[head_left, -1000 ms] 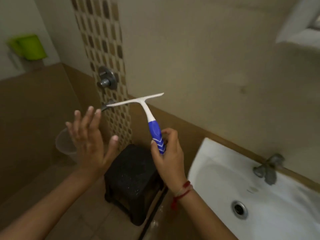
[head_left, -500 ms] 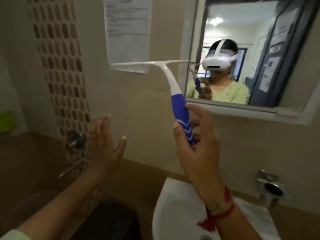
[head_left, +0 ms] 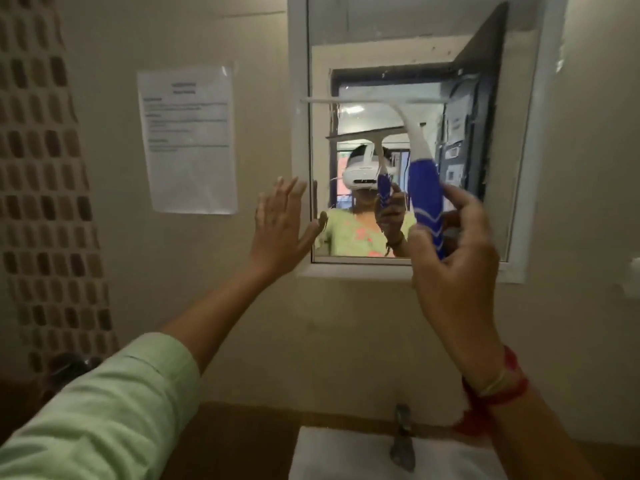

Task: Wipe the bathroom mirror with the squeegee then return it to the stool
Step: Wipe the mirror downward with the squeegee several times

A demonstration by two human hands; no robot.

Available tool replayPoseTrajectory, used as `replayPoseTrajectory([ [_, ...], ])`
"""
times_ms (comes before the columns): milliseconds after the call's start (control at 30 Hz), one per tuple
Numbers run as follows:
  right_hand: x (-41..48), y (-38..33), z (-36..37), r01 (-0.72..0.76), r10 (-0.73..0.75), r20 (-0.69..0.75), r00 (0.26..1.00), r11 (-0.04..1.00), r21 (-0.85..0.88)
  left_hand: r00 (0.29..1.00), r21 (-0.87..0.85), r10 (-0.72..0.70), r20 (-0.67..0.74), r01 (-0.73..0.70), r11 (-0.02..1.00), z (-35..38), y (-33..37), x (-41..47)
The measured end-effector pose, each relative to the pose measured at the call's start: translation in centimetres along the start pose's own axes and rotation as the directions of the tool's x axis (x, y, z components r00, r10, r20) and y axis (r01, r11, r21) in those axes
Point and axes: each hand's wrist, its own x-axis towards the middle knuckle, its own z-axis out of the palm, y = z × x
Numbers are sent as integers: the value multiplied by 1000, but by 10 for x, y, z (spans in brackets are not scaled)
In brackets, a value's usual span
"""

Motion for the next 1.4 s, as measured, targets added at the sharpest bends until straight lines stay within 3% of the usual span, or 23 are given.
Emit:
replayPoseTrajectory([
  [133,43,-9,7,104,-113,-127,985,991,-81,987,29,93,-128,-90,996,-15,-8,69],
  [267,95,-10,15,53,-67,-198,978,996,-75,949,38,144,-281,-139,990,-18,-1,119],
  [467,137,-23,43,104,-150,-243,958,975,-194,965,154,93,-244,-56,986,-4,-15,152],
  [733,170,-29,82,243,-292,-183,939,938,-249,946,88,133,-295,-112,990,3,-22,150],
  [1000,174,-9,119,192,-267,-194,944,923,-334,947,-79,22,-320,-49,996,8,-22,149],
  [1400,190,-16,126,156,-255,-212,943,906,-393,939,-106,-1,-343,-38,994,10,-23,148],
])
